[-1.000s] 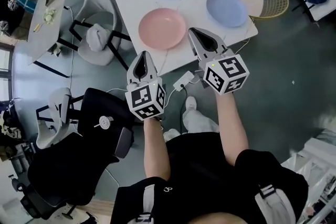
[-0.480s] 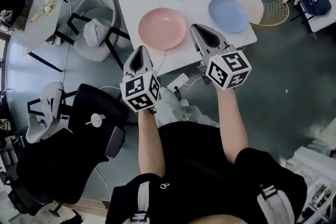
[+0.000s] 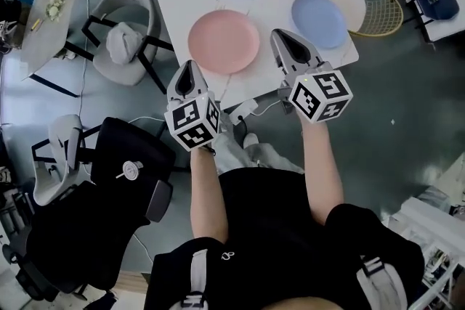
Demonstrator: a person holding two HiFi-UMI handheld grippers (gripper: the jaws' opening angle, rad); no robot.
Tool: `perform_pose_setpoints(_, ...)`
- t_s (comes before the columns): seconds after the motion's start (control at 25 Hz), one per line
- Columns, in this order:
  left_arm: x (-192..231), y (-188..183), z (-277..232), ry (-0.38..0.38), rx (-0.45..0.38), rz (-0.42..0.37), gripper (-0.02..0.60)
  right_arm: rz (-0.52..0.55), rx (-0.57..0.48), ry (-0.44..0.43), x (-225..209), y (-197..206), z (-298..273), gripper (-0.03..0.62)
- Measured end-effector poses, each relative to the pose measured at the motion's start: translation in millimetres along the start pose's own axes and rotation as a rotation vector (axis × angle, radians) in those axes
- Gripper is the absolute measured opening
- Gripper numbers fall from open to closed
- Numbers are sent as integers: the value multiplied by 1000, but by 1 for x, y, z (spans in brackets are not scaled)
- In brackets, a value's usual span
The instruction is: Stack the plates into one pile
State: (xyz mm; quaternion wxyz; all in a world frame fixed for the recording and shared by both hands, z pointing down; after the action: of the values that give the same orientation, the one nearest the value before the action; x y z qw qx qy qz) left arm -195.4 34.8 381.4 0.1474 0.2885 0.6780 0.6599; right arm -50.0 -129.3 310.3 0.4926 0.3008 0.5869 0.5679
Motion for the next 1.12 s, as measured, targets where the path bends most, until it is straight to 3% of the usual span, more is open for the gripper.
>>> perform_pose_setpoints(0.2, 11, 31, -23, -6, 89, 15, 15, -16, 58, 20, -12, 30, -22, 8)
perform_pose_setpoints(0.6, 24, 86, -69, 41, 273, -33, 15, -106, 200, 142, -48, 114, -43, 8)
perform_pose_setpoints(1.12, 64, 107, -105, 25, 311, -31, 15, -175, 286, 362, -91, 184, -48, 8)
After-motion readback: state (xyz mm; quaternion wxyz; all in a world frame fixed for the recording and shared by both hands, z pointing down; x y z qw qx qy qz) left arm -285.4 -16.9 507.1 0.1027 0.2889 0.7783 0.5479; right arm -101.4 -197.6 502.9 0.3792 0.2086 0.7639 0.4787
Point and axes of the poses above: the fingertips, and each gripper's own axes: z backward along the fingers, x to its left, y out of its underside, the point moved 2 cm from there along z, backward along the fingers, and after that the axes turned 14 degrees about -x, right-handed, at the moved point
